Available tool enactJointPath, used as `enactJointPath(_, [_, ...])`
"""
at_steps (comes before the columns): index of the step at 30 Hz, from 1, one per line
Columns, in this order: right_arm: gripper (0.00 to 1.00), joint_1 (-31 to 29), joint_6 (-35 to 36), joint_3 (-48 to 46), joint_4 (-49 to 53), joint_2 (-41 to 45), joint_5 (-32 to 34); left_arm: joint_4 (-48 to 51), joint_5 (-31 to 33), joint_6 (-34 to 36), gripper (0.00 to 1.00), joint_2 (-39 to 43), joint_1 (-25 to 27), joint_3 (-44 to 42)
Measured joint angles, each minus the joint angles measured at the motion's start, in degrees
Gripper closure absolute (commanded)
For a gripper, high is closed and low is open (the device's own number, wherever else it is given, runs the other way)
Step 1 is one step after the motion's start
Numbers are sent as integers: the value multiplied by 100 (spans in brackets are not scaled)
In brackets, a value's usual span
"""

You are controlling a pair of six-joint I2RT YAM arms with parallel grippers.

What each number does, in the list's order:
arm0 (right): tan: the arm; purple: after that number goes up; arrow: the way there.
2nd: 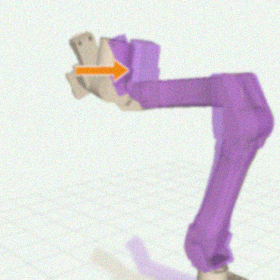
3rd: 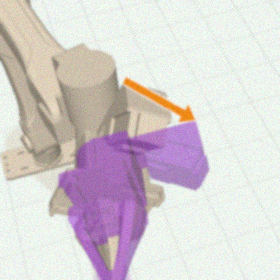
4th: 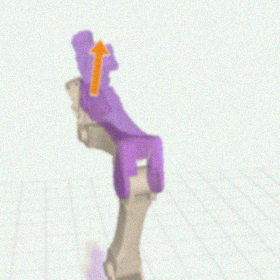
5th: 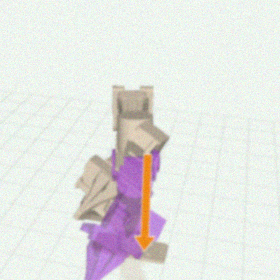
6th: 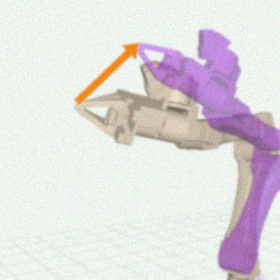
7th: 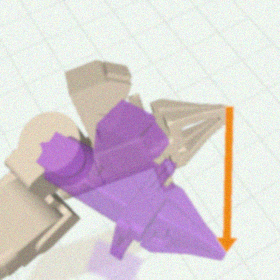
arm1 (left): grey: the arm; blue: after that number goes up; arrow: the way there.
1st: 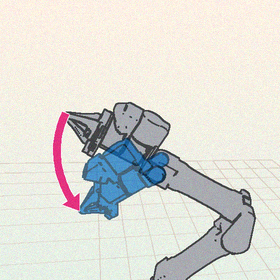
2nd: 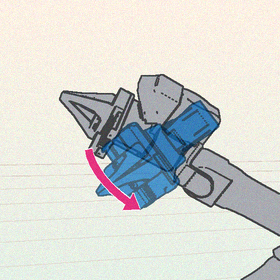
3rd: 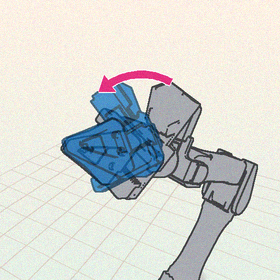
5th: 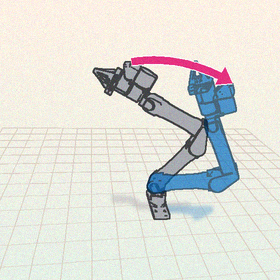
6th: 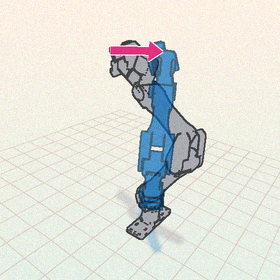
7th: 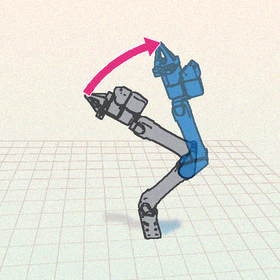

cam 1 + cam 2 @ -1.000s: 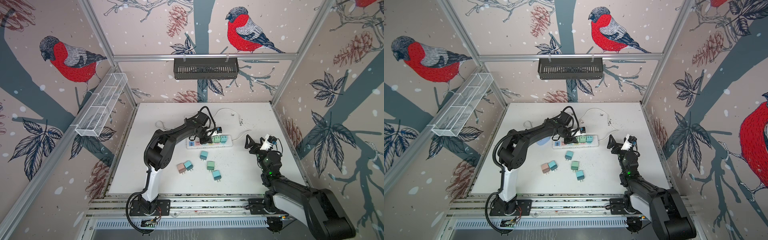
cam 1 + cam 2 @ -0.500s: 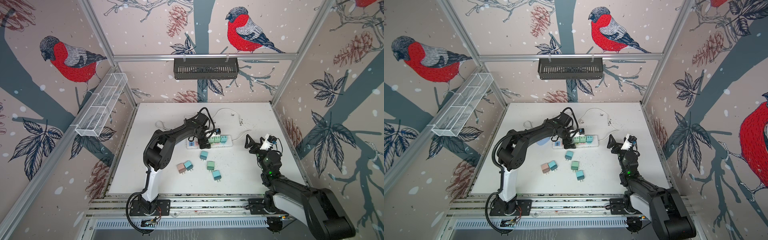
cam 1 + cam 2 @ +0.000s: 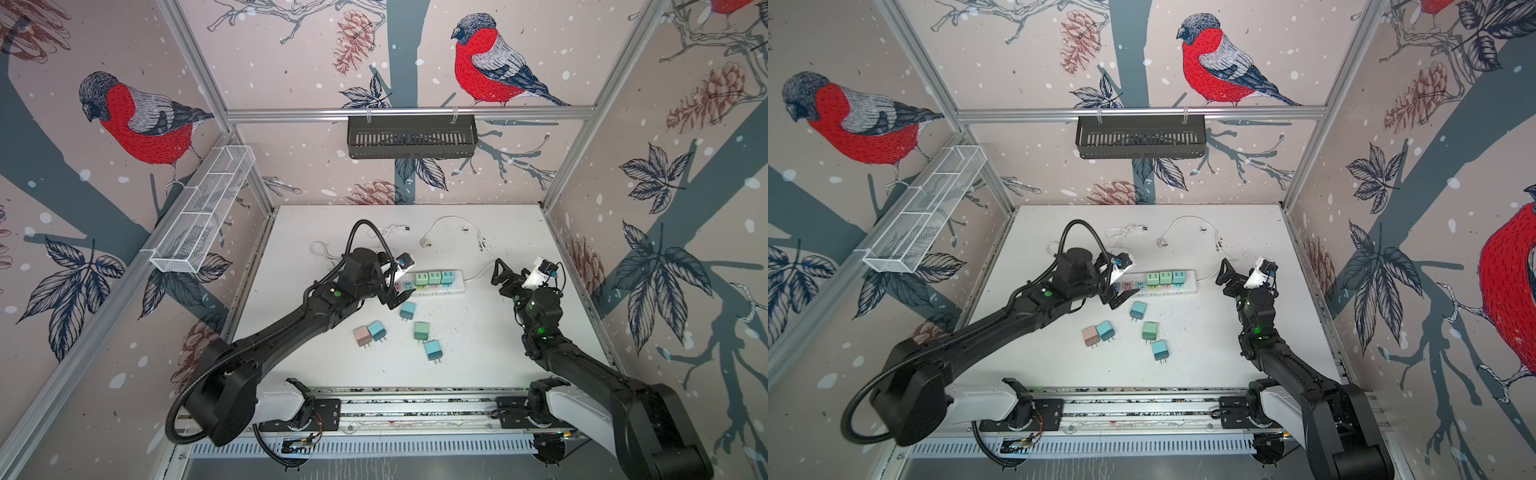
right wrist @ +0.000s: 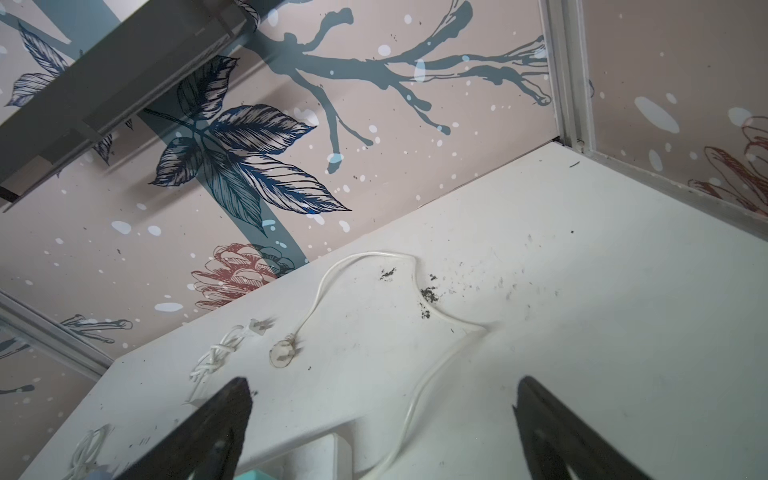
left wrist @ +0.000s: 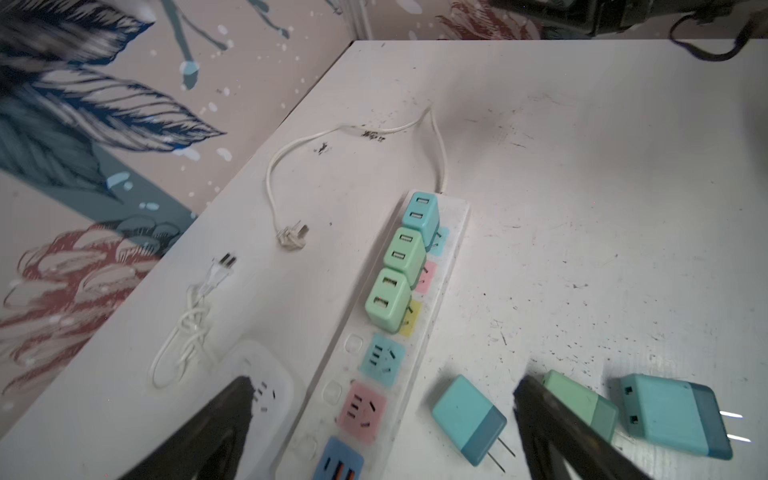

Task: Insert the plug
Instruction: 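Open the left gripper and raise it while right reaches toward loose plugs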

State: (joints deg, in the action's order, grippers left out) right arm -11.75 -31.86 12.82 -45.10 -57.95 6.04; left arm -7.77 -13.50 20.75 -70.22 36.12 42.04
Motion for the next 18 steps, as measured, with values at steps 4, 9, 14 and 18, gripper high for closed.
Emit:
enactJointPath(4, [0, -957, -109, 48, 785, 391, 2, -1204, 492, -914, 2, 890, 0, -1209])
enactJointPath(9, [0, -2356, -269, 81, 1633, 745, 492, -2015, 1185, -1987, 2, 1672, 0, -2028])
enactJointPath(14, [7, -3499, -592, -166, 2194, 1110, 863, -1912, 2371, -3370, 2, 2050, 0, -2100])
enactJointPath(18, [9, -4162, -739, -184, 2496, 1266, 1038, -1858, 2717, -3930, 2, 3008, 0, -2553])
